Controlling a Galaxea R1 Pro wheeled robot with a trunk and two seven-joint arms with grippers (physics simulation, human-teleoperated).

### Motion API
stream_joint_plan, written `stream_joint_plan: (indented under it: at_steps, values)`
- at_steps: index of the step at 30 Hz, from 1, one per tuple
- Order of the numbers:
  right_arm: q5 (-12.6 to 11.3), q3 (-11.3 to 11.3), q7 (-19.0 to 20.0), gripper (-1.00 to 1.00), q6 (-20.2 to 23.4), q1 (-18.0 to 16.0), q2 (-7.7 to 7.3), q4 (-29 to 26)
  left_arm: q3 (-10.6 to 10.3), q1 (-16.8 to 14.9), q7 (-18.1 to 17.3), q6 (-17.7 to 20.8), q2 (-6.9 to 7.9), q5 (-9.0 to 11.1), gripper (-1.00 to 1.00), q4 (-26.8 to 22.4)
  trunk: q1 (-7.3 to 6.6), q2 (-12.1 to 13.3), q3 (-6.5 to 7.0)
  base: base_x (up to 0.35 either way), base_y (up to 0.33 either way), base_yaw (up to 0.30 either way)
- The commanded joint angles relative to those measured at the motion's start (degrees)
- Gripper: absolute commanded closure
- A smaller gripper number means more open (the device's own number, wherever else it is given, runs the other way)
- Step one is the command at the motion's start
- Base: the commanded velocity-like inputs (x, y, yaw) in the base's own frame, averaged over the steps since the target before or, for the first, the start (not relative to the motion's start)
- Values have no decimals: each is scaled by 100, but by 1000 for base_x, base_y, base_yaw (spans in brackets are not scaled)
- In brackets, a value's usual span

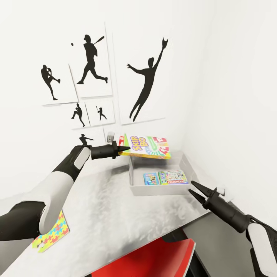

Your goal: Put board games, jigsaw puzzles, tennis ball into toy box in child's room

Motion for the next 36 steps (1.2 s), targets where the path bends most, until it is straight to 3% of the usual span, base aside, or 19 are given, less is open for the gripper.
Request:
stream_joint_plan:
  at_steps: [1, 3, 5, 8, 12, 23, 30, 36]
  values:
    - [15, -11, 33, -100, -2, -7, -8, 109, -28, -6, -9, 16, 6, 29, 100, 1, 3, -12, -12, 0, 0, 0]
    - [18, -10, 44, -100, -178, -7, -78, 439, -27, -6, -11, 16, 6, 31, 100, -3, 3, -12, -12, 0, 0, 0]
    - [11, 13, 70, -100, -473, -7, -241, 780, -26, -5, -11, 17, 5, 34, 100, -4, 3, -12, -12, 0, 0, 0]
    - [-19, 51, 129, -100, -863, -7, -585, 1233, -22, -5, -9, 17, 3, 37, 100, -3, 3, -12, -12, 0, 0, -2]
    - [-16, 63, 347, -100, -979, -7, -713, 1354, -22, -5, -7, 17, -2, 38, 100, -5, 3, -12, -11, 0, 0, -66]
    - [-3, 74, 593, -100, -1030, -7, -709, 1383, -21, -6, -7, 17, -103, 38, 100, -7, 3, -12, 22, 0, 0, -215]
    - [3, 80, 564, -100, -1033, -7, -689, 1262, -31, -5, -2, 11, -125, 23, 100, -8, 3, -12, 22, 0, 0, -41]
    - [4, 212, 545, -100, -1031, -7, -698, 1224, -38, -5, 8, 0, -127, 21, 100, -5, 3, -12, -23, 0, 0, -2]
